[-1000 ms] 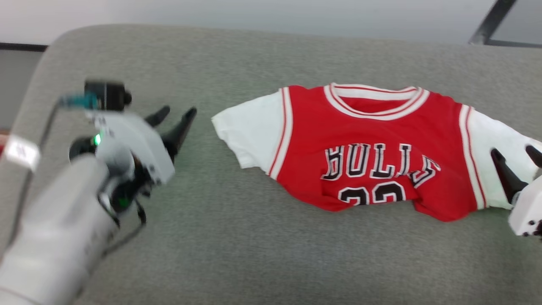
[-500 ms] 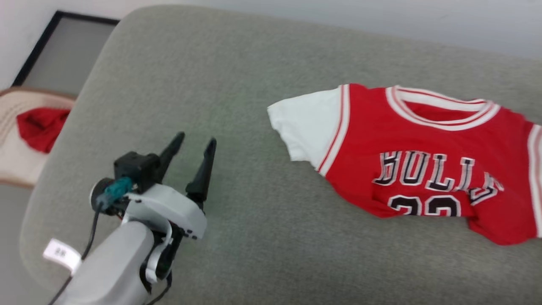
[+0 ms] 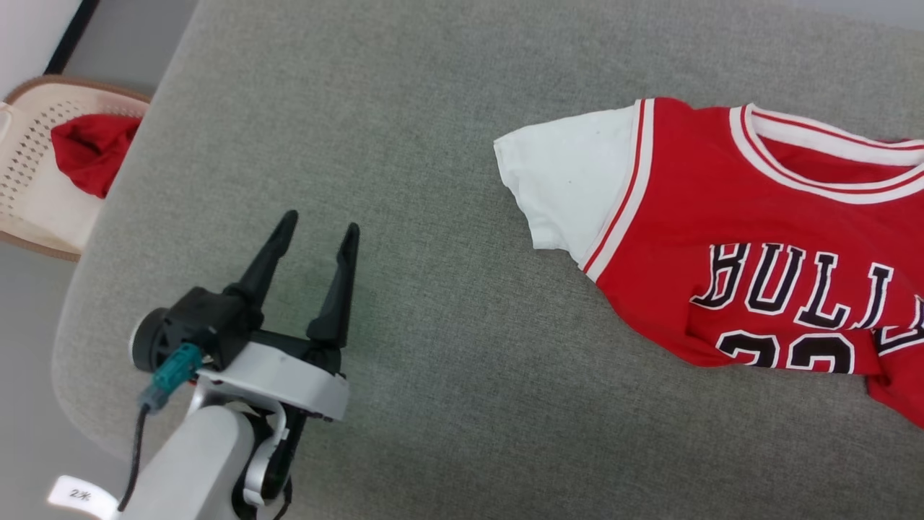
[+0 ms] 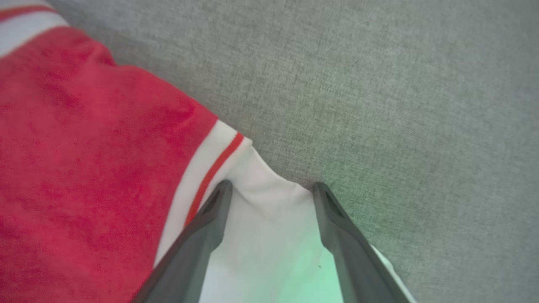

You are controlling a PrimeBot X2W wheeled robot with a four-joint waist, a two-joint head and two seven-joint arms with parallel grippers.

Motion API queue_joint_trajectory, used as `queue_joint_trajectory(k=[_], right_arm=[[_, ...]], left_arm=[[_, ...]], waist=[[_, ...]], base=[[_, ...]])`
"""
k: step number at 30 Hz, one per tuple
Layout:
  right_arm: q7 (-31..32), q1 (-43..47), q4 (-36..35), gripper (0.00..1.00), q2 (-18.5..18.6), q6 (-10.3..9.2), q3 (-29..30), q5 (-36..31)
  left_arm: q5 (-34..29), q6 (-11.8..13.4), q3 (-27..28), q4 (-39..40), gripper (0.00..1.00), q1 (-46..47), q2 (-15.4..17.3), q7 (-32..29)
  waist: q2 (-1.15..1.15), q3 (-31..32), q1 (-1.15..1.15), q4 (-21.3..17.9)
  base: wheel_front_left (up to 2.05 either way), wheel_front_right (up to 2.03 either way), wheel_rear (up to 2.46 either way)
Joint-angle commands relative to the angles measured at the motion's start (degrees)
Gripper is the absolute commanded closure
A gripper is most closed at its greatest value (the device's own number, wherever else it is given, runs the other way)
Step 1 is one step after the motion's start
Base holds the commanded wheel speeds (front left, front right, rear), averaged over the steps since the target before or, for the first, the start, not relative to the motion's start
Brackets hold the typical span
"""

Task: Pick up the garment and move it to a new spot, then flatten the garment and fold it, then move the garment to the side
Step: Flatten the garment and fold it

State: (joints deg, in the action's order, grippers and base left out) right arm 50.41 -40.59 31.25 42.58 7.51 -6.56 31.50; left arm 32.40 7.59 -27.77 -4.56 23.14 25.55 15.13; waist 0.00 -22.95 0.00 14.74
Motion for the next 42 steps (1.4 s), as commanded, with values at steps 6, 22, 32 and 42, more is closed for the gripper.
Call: queue_joint_trajectory(k=[6,22,32,42], right_arm=[[-0.8,0.3,3.4,1.0,-1.3,-0.06,-3.9,-0.6],[-2.8,-5.0,3.3,1.0,-2.9,-0.06,-6.6,-1.7],[-2.4,-7.9,2.3,1.0,-4.4,-0.06,-8.5,-2.0],[-2.5,-9.6,1.1,1.0,-6.1,-0.05,-10.6,-2.2]], left_arm=[[-0.5,-1.6,2.4,-0.1,0.0,-0.7,0.1,0.0],[3.3,-14.2,-3.2,-10.0,0.0,27.5,1.6,-16.9],[22.0,-15.1,-22.1,-23.7,0.0,47.6,-3.6,-43.9],[33.4,-15.1,-32.0,-30.9,0.0,56.5,-5.5,-46.6]], waist=[[0.0,-1.4,0.0,-0.9],[0.0,-5.2,0.0,-4.0],[0.0,-8.8,0.0,-5.7],[0.0,-11.6,0.0,-7.8]], base=[[0.0,0.0,0.0],[0.0,0.0,0.0],[0.0,0.0,0.0],[0.0,0.0,0.0]])
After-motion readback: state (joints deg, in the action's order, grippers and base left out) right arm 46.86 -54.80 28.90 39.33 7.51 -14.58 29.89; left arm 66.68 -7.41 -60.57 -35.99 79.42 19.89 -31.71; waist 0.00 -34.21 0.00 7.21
